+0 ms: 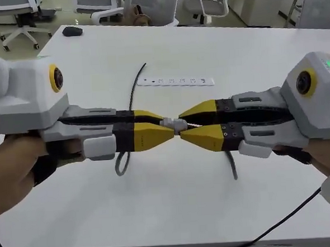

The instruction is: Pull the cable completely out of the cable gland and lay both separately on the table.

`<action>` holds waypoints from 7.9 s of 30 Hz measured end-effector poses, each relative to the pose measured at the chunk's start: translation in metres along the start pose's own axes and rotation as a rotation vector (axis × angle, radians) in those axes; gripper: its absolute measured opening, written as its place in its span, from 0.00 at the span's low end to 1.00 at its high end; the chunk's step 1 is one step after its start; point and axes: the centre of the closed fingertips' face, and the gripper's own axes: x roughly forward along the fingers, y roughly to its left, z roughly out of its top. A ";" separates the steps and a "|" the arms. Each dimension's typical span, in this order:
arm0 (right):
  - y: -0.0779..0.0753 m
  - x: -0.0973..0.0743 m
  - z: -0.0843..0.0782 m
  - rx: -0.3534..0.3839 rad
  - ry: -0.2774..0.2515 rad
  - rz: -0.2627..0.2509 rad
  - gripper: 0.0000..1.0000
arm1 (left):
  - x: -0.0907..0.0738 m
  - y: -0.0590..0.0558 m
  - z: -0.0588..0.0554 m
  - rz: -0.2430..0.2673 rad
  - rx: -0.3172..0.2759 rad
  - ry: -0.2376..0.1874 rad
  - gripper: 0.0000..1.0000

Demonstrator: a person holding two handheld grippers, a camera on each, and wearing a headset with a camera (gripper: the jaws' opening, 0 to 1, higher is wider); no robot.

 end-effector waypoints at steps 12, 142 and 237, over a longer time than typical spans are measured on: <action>-0.021 -0.008 -0.008 0.233 0.011 -0.067 0.22 | -0.005 0.006 0.002 0.051 0.092 -0.018 0.16; -0.002 0.009 -0.040 0.143 0.158 0.040 0.03 | -0.006 0.013 -0.028 0.088 0.216 -0.067 0.17; -0.012 -0.001 -0.037 0.148 0.151 0.020 0.10 | -0.008 0.020 -0.032 0.124 0.214 -0.052 0.17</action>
